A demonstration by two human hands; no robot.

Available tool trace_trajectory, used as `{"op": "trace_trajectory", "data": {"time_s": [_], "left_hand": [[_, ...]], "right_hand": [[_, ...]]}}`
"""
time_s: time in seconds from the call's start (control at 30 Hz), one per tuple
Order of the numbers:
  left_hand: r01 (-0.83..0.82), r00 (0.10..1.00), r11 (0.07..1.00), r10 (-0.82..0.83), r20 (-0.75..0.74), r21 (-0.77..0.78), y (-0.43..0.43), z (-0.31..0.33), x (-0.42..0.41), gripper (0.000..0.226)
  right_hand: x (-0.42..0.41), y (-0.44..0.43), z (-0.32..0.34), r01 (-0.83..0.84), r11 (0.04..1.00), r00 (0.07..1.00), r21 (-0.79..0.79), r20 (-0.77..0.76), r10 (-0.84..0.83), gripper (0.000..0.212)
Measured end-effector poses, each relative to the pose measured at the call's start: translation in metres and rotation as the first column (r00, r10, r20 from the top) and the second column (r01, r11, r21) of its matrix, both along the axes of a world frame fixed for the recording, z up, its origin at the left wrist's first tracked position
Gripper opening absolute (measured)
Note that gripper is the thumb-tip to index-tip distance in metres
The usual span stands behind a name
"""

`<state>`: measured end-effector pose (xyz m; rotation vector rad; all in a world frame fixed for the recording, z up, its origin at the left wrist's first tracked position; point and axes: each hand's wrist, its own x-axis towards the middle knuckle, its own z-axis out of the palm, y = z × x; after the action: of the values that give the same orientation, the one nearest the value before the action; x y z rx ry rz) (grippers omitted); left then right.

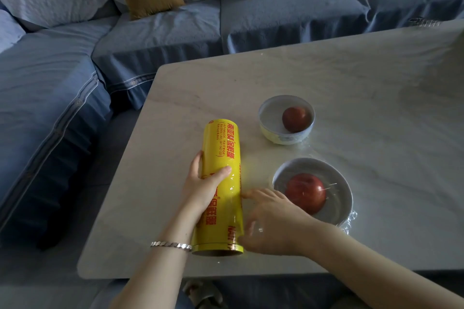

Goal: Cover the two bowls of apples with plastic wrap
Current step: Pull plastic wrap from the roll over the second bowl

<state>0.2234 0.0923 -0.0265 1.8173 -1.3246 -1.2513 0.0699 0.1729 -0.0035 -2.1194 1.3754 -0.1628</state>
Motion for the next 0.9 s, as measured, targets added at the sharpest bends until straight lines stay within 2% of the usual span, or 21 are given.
{"op": "trace_trajectory", "data": {"time_s": [0.1,0.23,0.37,0.53,0.8,0.9], "left_hand": [[0.006,1.0,1.0,-0.006,0.002,-0.003,0.001,0.001,-0.001,0.078],[0.008,1.0,1.0,-0.008,0.005,0.0,0.0,0.0,0.0,0.08],[0.004,1.0,1.0,-0.004,-0.01,0.003,-0.001,-0.001,0.001,0.079],[0.013,1.0,1.0,-0.013,-0.005,-0.005,0.0,-0.001,0.001,0.08],[0.032,0.997,0.999,-0.03,0.065,-0.03,0.003,-0.001,-0.005,0.083],[0.026,0.997,0.999,-0.024,0.067,-0.031,0.002,0.0,-0.006,0.083]], "right_hand": [[0.013,0.001,-0.003,0.012,1.0,0.999,-0.008,-0.053,-0.012,0.025],[0.014,0.002,-0.014,0.127,0.991,0.989,-0.033,0.079,-0.124,0.025],[0.01,0.002,-0.017,0.09,0.993,0.989,-0.073,0.126,-0.08,0.027],[0.012,0.0,-0.02,0.132,0.986,0.977,-0.103,0.179,-0.112,0.047],[0.022,0.004,-0.033,0.223,0.963,0.957,-0.154,0.22,-0.187,0.036],[0.021,0.002,-0.04,0.238,0.931,0.961,-0.277,0.204,-0.185,0.032]]}}
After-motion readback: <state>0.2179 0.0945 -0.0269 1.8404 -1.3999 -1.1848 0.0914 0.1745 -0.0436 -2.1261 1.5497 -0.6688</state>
